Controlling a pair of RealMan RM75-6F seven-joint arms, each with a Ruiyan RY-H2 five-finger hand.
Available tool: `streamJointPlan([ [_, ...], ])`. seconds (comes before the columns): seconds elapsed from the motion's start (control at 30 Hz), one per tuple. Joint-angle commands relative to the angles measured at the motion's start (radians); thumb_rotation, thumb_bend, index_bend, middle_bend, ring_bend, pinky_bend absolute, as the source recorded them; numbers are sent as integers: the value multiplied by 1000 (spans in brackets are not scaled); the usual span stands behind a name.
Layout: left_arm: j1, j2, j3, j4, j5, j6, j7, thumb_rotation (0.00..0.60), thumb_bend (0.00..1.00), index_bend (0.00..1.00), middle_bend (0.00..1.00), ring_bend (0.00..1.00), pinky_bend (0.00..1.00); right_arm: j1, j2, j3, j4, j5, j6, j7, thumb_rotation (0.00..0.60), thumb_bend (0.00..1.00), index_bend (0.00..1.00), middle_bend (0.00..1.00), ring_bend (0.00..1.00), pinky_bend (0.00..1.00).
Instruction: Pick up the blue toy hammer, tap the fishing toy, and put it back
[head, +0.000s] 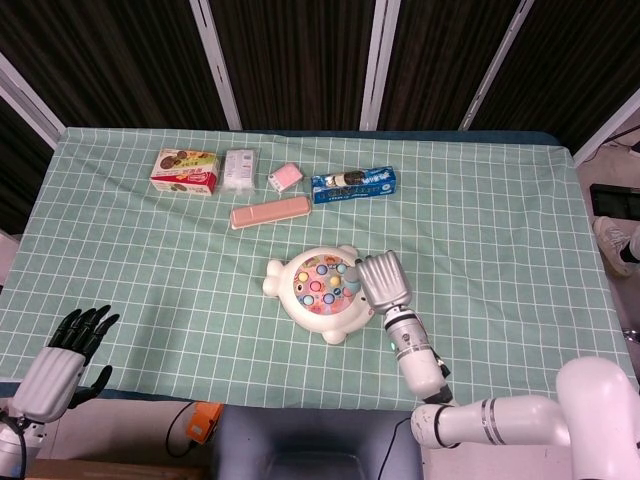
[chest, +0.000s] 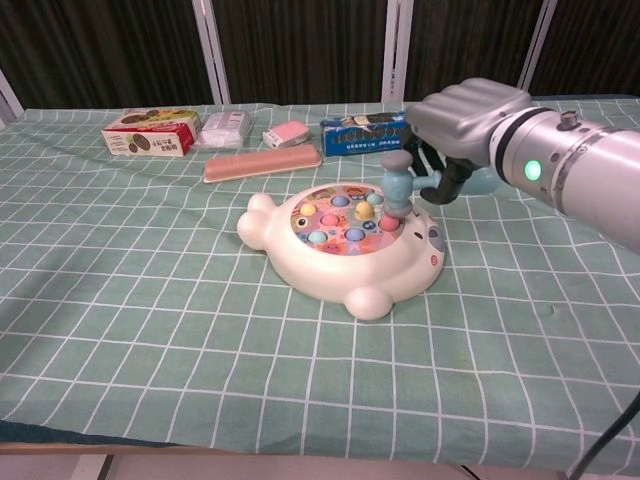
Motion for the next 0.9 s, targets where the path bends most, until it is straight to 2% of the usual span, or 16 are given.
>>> streamJointPlan([
  [0.03,2,0,1,0,2,3,1,600,417,0,0,0,54,-21,34,7,-28,-42,13,48,600,579,956,693,713,717],
  [0.13,3,0,1,0,3,6,2,600,417,0,0,0,54,-58,76,-2,-45,-118,25,135,600,579,956,693,713,717],
  [0.3,5,-1,1,-1,3,8,6,600,416,0,0,0,54,-149,134,-64,-5,-294,27,354,600,579,953,693,713,717],
  [0.43,6,-2,-1,-2,0,8,10,600,417,0,0,0,54,-232,158,-127,104,-422,16,576,600,579,946,693,712,716],
  [0.53,5,-5,-3,-4,-6,2,18,600,417,0,0,0,55,-279,147,-161,225,-489,-6,723,600,579,942,692,710,714],
  [0.77,0,-12,-8,-8,-18,-13,36,600,417,0,0,0,54,-323,77,-183,432,-554,-77,867,600,579,932,693,700,711],
  [0.9,-3,-13,-10,-10,-24,-21,40,600,417,0,0,0,54,-332,46,-175,497,-568,-111,893,600,579,930,693,698,708],
])
